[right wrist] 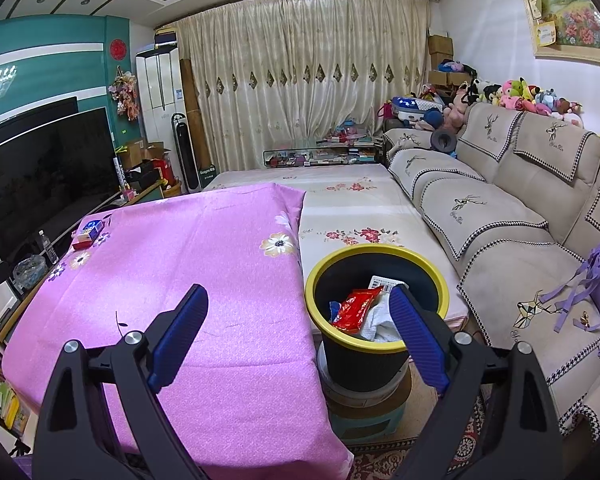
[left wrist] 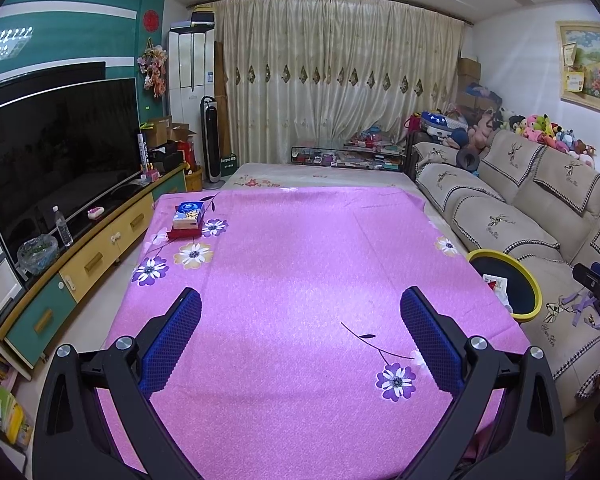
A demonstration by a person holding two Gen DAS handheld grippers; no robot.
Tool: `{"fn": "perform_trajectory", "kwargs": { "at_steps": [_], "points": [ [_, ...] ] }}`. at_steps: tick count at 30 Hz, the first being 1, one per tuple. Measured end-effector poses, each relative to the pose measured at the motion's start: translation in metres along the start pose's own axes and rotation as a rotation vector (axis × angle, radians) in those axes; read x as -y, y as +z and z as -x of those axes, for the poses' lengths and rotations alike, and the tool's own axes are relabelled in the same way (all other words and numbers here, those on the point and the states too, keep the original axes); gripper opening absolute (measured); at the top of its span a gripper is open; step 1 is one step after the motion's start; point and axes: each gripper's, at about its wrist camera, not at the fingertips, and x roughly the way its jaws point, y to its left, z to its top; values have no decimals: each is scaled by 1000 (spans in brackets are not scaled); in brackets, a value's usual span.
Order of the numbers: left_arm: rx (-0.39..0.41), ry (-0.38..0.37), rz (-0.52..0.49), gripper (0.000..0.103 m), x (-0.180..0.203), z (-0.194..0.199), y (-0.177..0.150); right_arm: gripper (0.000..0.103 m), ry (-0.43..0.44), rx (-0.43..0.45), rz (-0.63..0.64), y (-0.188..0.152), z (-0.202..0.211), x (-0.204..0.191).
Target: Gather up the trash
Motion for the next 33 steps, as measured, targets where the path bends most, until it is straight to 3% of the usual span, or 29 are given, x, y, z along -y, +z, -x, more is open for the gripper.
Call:
{"fn": "perform_trajectory", "kwargs": {
  "at_steps": [24, 33],
  "points": [
    [-7, 0, -1, 98, 1, -3, -1, 87, 1, -2, -1, 2, 0, 0],
    [-20, -35, 6, 98, 5, -12, -11, 87, 1, -11, 2, -7, -4, -1]
  ]
}}
